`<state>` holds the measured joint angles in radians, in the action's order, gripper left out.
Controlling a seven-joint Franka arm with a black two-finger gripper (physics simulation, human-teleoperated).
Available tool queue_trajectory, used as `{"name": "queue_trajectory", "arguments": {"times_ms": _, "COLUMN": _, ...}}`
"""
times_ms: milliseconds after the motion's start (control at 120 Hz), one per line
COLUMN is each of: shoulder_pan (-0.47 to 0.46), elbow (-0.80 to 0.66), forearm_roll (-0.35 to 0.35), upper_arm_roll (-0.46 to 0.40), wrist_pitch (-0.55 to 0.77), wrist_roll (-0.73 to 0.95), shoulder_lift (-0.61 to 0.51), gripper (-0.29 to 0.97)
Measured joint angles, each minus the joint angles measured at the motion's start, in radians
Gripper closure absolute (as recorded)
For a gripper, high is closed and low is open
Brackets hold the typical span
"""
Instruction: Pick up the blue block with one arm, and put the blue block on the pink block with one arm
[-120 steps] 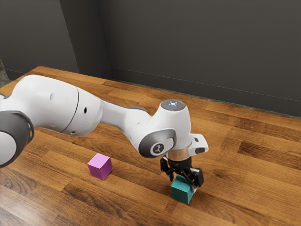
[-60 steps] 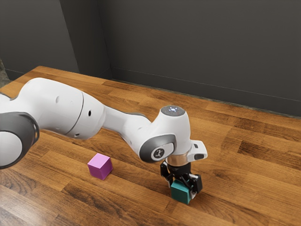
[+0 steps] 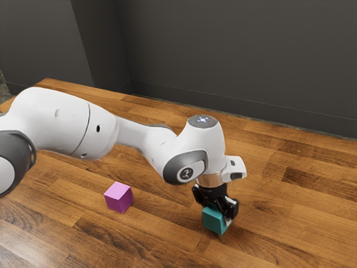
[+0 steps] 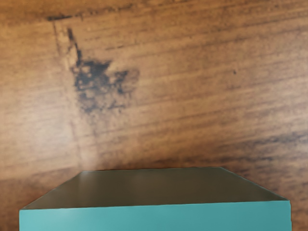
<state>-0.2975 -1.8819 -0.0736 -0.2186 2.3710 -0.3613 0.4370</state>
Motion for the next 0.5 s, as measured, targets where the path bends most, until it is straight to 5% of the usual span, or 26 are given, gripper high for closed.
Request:
{"name": "queue_trajectory", "arguments": {"times_ms": 183, "shoulder_pan": 0.095, "elbow": -0.147, "forearm_roll": -0.018, "upper_arm_roll": 0.007, "wrist_pitch": -0.002, "wrist_roll": -0.003, "shoulder_lift": -0.204, "gripper": 0.33}}
{"name": "queue_trajectory", "arguments": {"times_ms": 500, "shoulder_pan": 0.440, "elbow": -0.381, "forearm_roll": -0.041, "upper_arm_roll": 0.007, "wrist_pitch": -0.048, "wrist_roll": -0.005, "shoulder_lift": -0.502, "gripper": 0.33}}
